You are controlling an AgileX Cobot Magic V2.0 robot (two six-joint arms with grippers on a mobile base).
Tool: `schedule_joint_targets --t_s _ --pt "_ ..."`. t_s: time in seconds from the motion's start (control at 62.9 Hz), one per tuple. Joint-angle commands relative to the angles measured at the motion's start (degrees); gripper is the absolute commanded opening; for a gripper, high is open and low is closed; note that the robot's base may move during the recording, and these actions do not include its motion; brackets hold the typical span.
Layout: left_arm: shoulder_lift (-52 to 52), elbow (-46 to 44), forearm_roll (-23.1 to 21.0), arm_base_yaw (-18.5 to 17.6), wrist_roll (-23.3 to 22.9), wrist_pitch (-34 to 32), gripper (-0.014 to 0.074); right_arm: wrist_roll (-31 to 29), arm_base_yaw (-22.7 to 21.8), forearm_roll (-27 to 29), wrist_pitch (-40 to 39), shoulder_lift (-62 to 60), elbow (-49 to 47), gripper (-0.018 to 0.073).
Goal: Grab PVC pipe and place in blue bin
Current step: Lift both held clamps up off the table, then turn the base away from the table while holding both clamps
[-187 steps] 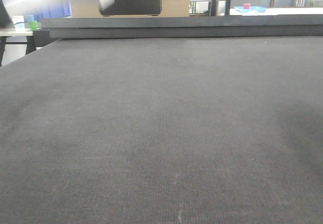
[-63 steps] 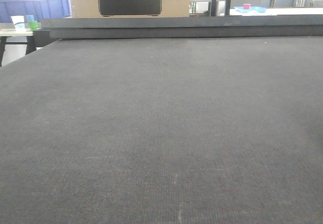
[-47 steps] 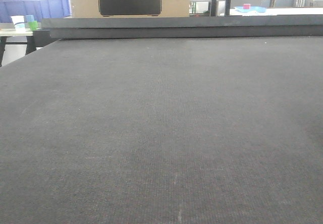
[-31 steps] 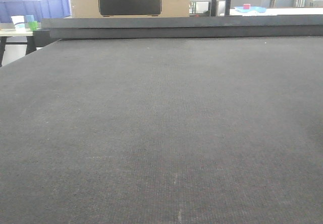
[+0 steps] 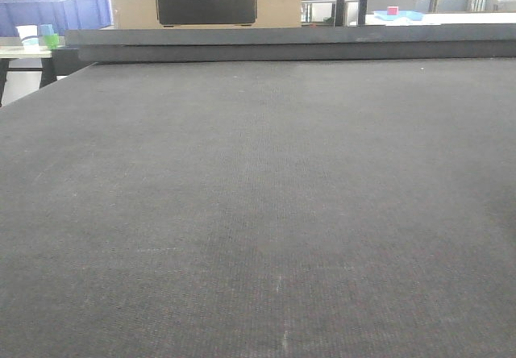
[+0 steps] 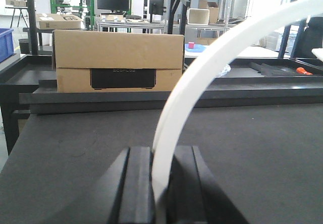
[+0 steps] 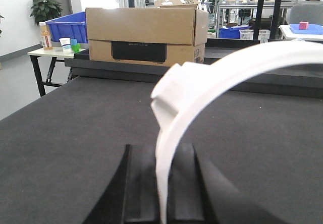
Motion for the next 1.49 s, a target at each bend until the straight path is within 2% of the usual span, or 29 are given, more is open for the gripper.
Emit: schedule_joint_targets --t_s 0.0,1.479 --pt "-0.4 -0.2 -0.4 0.2 0.1 -1.6 -0.0111 -0.3 0.1 -0.6 -1.7 -0.3 0.1 -0.0169" --pt "-3.5 -0.2 -0.4 0.2 0.1 -2.1 -0.0111 -0.3 0.1 -0.3 -1.7 -1.2 0.1 -0.0169"
